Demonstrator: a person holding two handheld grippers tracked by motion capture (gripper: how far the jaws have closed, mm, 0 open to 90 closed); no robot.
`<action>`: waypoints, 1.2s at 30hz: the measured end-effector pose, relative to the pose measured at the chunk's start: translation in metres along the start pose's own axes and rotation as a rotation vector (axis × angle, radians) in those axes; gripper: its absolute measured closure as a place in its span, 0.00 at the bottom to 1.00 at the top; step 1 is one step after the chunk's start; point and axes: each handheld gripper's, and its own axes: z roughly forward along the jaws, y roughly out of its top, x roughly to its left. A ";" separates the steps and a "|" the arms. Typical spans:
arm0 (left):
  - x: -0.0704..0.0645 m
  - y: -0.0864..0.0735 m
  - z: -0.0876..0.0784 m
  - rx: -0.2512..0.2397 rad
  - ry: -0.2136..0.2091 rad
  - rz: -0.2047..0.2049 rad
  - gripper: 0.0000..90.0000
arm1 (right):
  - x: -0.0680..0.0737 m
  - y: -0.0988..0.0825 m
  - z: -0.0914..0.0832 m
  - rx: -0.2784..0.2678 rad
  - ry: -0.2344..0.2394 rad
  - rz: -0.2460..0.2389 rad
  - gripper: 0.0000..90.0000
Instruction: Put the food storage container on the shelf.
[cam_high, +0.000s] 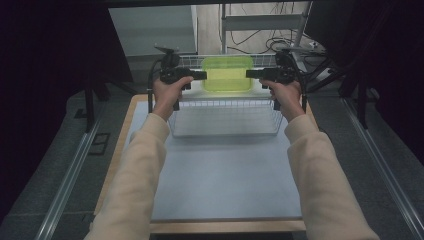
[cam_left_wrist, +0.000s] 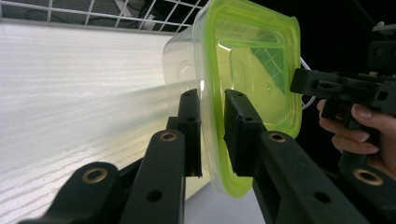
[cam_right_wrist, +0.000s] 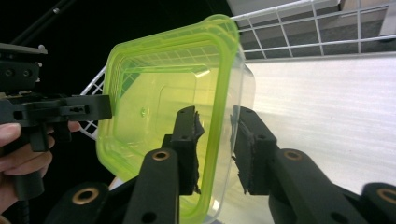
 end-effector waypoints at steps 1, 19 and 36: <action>0.000 0.000 0.001 -0.002 0.008 0.004 0.84 | 0.001 0.000 0.001 0.003 -0.008 -0.006 0.77; -0.004 -0.008 -0.023 -0.089 0.040 0.096 0.27 | 0.011 -0.006 -0.020 -0.088 -0.045 -0.089 0.39; -0.039 -0.102 -0.089 -0.103 -0.021 0.273 0.24 | 0.029 -0.076 -0.068 -0.048 0.025 -0.305 0.29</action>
